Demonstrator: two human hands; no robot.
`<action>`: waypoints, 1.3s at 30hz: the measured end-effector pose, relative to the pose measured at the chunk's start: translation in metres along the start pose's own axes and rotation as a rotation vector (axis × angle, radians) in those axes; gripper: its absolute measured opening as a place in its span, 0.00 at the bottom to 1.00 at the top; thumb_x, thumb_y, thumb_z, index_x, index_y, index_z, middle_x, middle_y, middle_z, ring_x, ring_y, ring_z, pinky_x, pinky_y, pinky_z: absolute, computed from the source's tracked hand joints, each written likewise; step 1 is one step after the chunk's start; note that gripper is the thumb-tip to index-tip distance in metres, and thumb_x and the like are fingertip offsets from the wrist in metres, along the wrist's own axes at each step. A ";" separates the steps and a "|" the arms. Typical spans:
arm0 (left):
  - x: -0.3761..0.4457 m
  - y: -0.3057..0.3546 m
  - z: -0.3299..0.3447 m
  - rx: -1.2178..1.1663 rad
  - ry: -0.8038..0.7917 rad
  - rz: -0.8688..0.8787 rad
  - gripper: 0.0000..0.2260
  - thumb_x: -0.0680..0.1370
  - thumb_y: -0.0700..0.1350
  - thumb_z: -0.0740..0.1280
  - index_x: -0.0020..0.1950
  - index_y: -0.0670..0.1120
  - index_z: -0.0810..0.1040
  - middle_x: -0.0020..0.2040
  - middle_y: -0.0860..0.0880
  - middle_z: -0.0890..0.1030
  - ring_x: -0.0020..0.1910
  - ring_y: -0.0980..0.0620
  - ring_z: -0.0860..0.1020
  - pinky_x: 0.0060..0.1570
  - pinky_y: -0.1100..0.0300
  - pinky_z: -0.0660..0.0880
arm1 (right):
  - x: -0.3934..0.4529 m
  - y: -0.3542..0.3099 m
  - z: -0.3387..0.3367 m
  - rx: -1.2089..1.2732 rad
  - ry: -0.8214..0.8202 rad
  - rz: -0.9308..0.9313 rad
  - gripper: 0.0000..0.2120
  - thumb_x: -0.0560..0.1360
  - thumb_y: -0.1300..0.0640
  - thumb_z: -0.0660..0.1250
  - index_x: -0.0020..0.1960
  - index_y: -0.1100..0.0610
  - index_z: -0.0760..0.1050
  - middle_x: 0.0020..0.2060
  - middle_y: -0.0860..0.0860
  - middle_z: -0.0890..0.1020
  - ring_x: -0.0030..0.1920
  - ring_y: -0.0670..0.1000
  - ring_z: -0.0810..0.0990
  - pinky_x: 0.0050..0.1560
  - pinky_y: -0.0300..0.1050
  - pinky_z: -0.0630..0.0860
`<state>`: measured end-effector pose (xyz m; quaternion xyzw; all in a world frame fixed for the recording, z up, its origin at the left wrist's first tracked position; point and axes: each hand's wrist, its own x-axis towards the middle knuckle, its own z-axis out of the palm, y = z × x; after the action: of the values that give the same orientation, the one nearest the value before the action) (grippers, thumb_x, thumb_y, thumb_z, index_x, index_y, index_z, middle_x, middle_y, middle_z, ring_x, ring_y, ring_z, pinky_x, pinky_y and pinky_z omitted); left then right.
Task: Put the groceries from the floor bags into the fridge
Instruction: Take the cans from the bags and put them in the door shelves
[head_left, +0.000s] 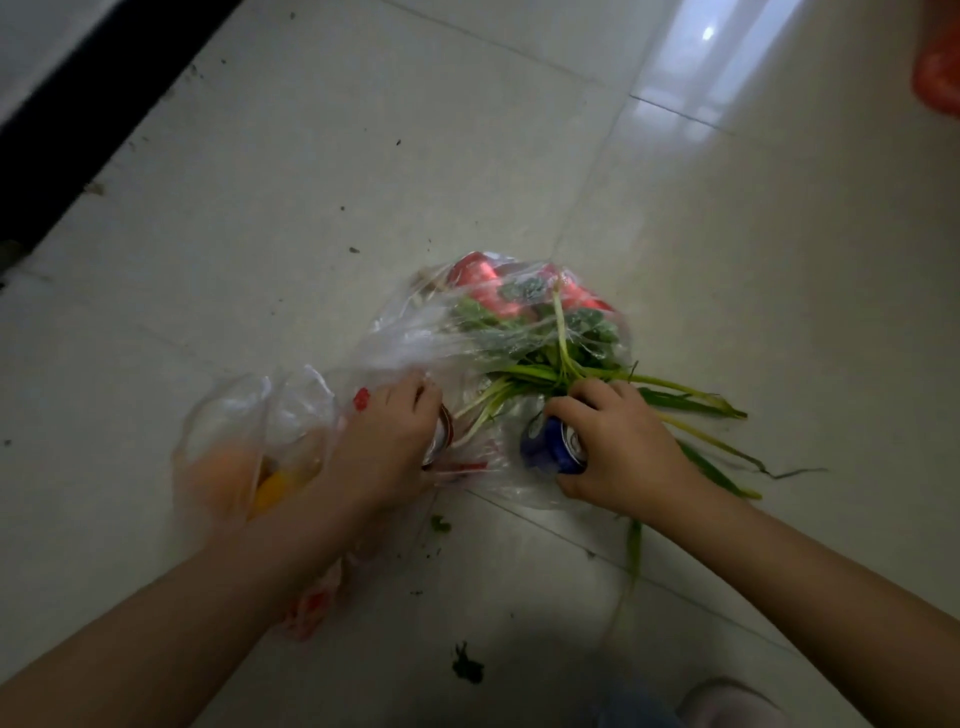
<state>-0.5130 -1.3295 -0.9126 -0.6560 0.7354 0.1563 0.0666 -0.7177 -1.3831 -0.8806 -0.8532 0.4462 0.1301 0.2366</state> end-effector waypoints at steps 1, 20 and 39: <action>-0.005 -0.002 -0.002 -0.005 -0.002 -0.017 0.35 0.48 0.48 0.83 0.50 0.33 0.80 0.44 0.34 0.82 0.38 0.35 0.82 0.37 0.47 0.80 | -0.003 -0.001 -0.001 0.013 0.034 -0.021 0.31 0.66 0.51 0.72 0.67 0.52 0.66 0.64 0.52 0.70 0.60 0.57 0.68 0.60 0.45 0.67; -0.094 0.120 -0.314 -0.291 -0.025 -0.122 0.29 0.70 0.48 0.73 0.68 0.42 0.69 0.65 0.43 0.70 0.62 0.43 0.69 0.60 0.53 0.69 | -0.184 -0.068 -0.251 0.315 0.217 0.121 0.31 0.55 0.63 0.77 0.58 0.63 0.76 0.55 0.62 0.78 0.51 0.66 0.77 0.53 0.51 0.72; -0.139 0.403 -0.769 -0.005 0.325 0.660 0.26 0.68 0.48 0.73 0.64 0.45 0.71 0.62 0.47 0.73 0.57 0.44 0.72 0.54 0.55 0.72 | -0.532 -0.041 -0.640 0.353 0.914 0.525 0.29 0.60 0.61 0.75 0.60 0.60 0.73 0.59 0.55 0.74 0.60 0.52 0.73 0.51 0.29 0.60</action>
<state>-0.8095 -1.4058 -0.0885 -0.3999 0.9080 0.0648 -0.1068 -0.9791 -1.3233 -0.0910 -0.6304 0.7162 -0.2754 0.1178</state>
